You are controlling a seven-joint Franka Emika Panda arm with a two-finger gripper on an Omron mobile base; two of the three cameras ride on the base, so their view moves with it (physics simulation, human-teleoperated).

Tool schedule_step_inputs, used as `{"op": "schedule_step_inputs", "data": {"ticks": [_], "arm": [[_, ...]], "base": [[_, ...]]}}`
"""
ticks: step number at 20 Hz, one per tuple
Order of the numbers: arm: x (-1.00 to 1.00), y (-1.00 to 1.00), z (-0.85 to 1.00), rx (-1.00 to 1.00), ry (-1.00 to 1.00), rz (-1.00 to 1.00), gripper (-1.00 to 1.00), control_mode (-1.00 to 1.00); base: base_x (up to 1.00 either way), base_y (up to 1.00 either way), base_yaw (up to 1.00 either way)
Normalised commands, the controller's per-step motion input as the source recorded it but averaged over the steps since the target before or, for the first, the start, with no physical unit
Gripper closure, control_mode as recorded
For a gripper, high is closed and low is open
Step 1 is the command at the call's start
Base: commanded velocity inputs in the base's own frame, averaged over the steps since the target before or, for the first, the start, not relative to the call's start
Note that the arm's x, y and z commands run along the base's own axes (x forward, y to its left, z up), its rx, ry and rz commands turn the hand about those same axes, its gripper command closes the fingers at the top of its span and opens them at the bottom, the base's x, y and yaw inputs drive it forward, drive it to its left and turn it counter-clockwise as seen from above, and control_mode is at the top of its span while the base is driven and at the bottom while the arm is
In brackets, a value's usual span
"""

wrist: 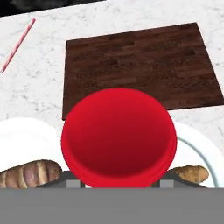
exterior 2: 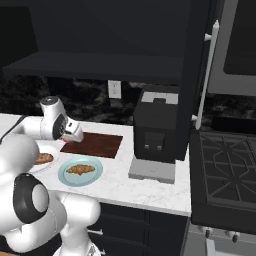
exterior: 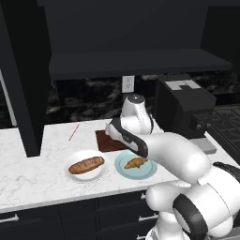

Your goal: From the different types of pastries on the counter, select a croissant and place it on the cutting board. Then retrieve a jar of jam from the cabinet and place it alongside the croissant on the cutting board.

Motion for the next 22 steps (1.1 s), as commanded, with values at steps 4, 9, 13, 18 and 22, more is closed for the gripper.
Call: {"op": "schedule_step_inputs", "data": {"ticks": [4,9,13,18,22], "arm": [[0.15,0.08,-0.64,0.03,0.07,-0.01,1.0,-1.0],[0.88,0.0,-0.06,0.1,-0.08,-0.01,1.0,-1.0],[0.37,0.05,-0.08,0.05,-0.12,-0.01,1.0,-1.0],[0.09,0.2,-0.95,-0.18,0.0,0.0,1.0,-1.0],[0.08,0.12,-0.35,0.04,0.04,0.0,1.0,-1.0]], "base": [[0.0,0.0,0.0],[0.0,0.0,0.0],[0.0,0.0,0.0],[0.0,0.0,0.0],[0.0,0.0,0.0]]}}
